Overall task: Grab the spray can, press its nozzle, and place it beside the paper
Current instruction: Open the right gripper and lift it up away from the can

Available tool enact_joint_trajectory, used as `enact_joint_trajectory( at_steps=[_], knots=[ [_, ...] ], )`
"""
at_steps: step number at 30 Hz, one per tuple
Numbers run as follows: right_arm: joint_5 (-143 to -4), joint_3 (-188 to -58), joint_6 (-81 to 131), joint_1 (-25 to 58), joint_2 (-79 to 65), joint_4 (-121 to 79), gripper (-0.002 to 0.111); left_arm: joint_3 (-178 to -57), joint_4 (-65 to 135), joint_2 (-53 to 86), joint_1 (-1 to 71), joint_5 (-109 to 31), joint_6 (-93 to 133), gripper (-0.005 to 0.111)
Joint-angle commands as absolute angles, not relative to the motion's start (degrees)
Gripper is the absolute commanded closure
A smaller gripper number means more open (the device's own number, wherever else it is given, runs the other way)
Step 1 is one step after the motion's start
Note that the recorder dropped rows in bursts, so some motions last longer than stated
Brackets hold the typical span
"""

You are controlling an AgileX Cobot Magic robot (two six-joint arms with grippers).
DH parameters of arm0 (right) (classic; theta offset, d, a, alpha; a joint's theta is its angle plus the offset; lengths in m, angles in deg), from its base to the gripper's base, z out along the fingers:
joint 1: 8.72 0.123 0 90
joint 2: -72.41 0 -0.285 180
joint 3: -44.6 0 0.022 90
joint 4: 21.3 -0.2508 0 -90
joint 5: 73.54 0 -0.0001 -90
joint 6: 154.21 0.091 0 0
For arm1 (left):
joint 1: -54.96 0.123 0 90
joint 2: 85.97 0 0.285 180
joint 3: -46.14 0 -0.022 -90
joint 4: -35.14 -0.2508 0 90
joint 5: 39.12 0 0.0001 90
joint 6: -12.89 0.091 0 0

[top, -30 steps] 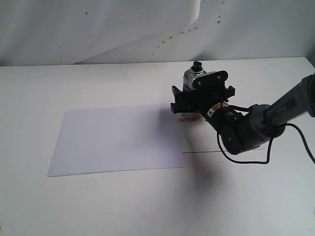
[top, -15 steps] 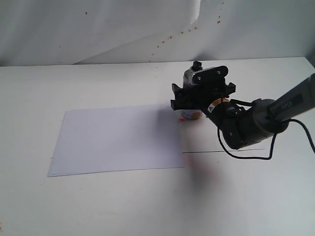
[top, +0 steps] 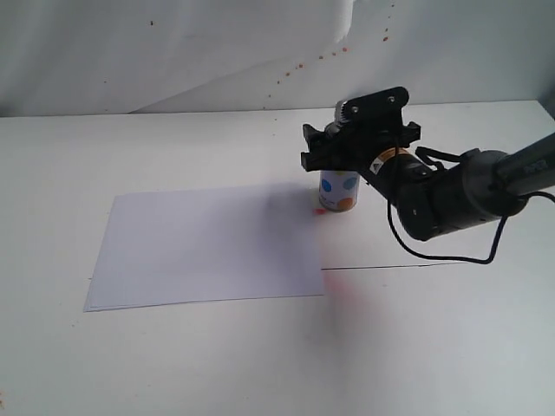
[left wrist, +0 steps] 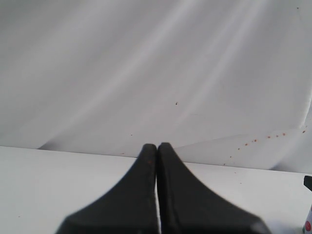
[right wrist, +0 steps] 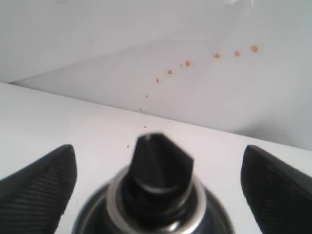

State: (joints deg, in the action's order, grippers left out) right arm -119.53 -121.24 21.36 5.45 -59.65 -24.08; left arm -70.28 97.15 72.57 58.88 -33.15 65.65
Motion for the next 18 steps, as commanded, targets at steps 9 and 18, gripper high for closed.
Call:
enact_joint_trajectory(
  at_steps=[9,18],
  knots=[
    [-112.7,-121.3,18.5,5.1,-50.0,-23.4,0.025,-70.1,97.1,72.9,59.0,-33.1,65.7,0.107],
    [-101.6,-121.3,18.5,5.1,-38.8,-23.4,0.025,-70.1,97.1,72.9,59.0,-33.1,65.7,0.107]
  ],
)
